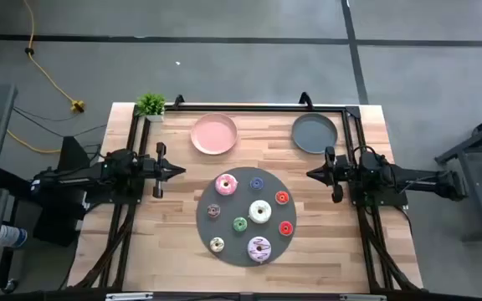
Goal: Pick & Place donuts
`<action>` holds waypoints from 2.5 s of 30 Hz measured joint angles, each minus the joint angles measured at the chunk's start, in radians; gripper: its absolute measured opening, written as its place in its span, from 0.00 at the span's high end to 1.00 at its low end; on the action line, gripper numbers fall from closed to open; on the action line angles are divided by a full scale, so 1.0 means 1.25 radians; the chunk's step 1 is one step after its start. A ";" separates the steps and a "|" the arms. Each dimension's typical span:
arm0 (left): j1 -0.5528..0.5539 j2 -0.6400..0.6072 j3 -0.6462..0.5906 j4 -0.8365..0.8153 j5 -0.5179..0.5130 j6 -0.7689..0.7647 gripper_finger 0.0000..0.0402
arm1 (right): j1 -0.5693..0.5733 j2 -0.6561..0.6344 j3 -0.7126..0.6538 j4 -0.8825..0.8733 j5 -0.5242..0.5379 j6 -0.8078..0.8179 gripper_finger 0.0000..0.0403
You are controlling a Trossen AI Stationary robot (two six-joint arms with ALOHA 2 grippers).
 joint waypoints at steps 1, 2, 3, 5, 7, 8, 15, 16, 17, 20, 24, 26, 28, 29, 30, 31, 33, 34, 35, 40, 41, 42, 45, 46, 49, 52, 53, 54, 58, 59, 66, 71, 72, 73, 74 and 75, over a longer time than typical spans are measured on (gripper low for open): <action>0.000 0.000 0.000 0.000 0.000 0.000 1.00 | 0.000 0.000 0.000 0.000 0.000 0.000 0.98; 0.000 0.000 0.000 0.000 0.000 0.000 1.00 | 0.000 0.000 0.000 0.000 0.000 0.000 0.98; 0.000 0.000 0.000 0.000 0.000 0.000 1.00 | 0.000 0.000 0.000 0.000 0.000 0.000 0.98; 0.000 0.000 0.000 0.000 0.000 0.000 1.00 | 0.000 0.000 0.000 0.000 0.000 0.000 0.98; 0.000 0.000 0.000 0.000 0.000 0.000 1.00 | 0.000 0.000 0.000 0.000 0.000 0.000 0.98; 0.000 0.000 0.000 0.000 0.000 0.000 1.00 | 0.000 0.000 0.000 0.000 0.000 0.000 0.99; 0.000 0.000 0.000 0.000 0.000 0.000 1.00 | 0.000 0.000 0.000 0.000 0.000 0.000 0.98; 0.000 0.000 0.000 0.000 0.000 0.000 1.00 | 0.000 0.000 0.000 0.000 0.000 0.000 0.98; 0.000 0.000 0.000 0.000 0.000 0.000 1.00 | 0.000 0.000 0.000 0.000 0.000 0.000 0.98; 0.000 0.000 0.000 0.000 0.000 0.000 1.00 | 0.000 0.000 0.000 0.000 0.000 0.000 0.98; 0.000 0.000 0.000 0.000 0.000 0.000 1.00 | 0.000 0.000 0.000 0.000 0.000 0.000 0.98; 0.000 0.000 0.000 0.000 0.000 0.000 1.00 | 0.000 0.000 0.000 0.000 0.000 0.000 0.98; 0.000 0.000 0.000 0.000 0.000 0.000 1.00 | 0.000 0.000 0.000 0.000 0.000 0.000 0.98; 0.000 0.000 0.000 0.000 0.000 0.000 1.00 | 0.000 0.000 0.000 0.000 0.000 0.000 0.99; 0.000 0.000 0.000 0.000 0.000 0.000 1.00 | 0.000 0.000 0.000 0.000 0.000 0.000 0.99; 0.000 0.000 0.000 0.000 0.000 0.000 1.00 | 0.000 0.000 0.000 0.000 0.000 0.000 0.99; 0.000 0.000 0.000 0.000 0.000 0.000 1.00 | 0.000 0.000 0.000 0.000 0.000 0.000 0.99; 0.000 0.000 0.000 0.000 0.000 0.000 1.00 | 0.000 0.000 0.000 0.000 0.000 0.000 0.98; 0.000 0.000 0.000 0.000 0.000 0.000 1.00 | 0.000 0.000 0.000 0.000 0.000 0.000 0.98; 0.000 0.000 0.000 0.000 0.000 0.000 1.00 | 0.000 0.000 0.000 0.000 0.000 0.000 0.98; 0.000 0.000 0.000 0.000 0.000 0.000 1.00 | 0.000 0.000 0.000 0.000 0.000 0.000 0.98; 0.000 0.000 0.000 0.000 0.000 0.000 1.00 | 0.000 0.000 0.000 0.000 0.000 0.000 0.98; 0.000 0.000 0.000 0.000 0.000 0.000 1.00 | 0.000 0.000 0.000 0.000 0.000 0.000 0.98; 0.000 0.000 0.000 0.000 0.000 0.000 1.00 | 0.000 0.000 0.000 0.000 0.000 0.000 0.98; 0.000 0.000 0.000 0.000 0.000 0.000 1.00 | 0.000 0.000 0.000 0.000 0.000 0.000 0.99; 0.000 0.000 0.000 0.000 0.000 0.000 1.00 | 0.000 0.000 0.000 0.000 0.000 0.000 0.99; 0.000 0.000 0.000 0.000 0.000 -0.001 1.00 | 0.000 0.000 0.000 0.000 0.000 0.000 0.99; 0.000 0.000 0.000 0.000 0.000 -0.008 1.00 | 0.000 0.000 0.000 0.000 0.000 0.000 0.98; 0.000 0.000 0.000 0.000 0.002 -0.138 1.00 | 0.000 0.000 0.000 0.000 0.000 0.000 0.98; 0.000 0.000 0.000 0.000 0.003 -0.182 1.00 | 0.000 0.000 0.000 0.000 0.000 0.000 0.98; 0.000 0.000 0.000 0.000 0.003 -0.471 1.00 | 0.000 0.000 0.000 0.000 0.000 0.000 0.98; 0.000 0.000 0.000 0.000 0.004 -0.566 1.00 | 0.000 0.000 0.000 0.000 0.000 0.000 0.99; 0.000 0.000 0.000 0.000 0.004 -0.576 1.00 | 0.000 0.000 0.000 0.000 0.000 0.000 0.99; 0.000 0.000 0.000 0.001 0.005 -0.593 1.00 | 0.000 0.000 0.000 0.000 0.000 0.000 0.99; 0.000 0.000 0.000 0.004 0.007 -0.620 1.00 | 0.000 0.000 0.000 0.000 0.000 0.000 0.99; 0.000 0.000 0.000 0.006 0.008 -0.652 1.00 | 0.000 0.000 0.000 0.000 0.000 0.000 0.98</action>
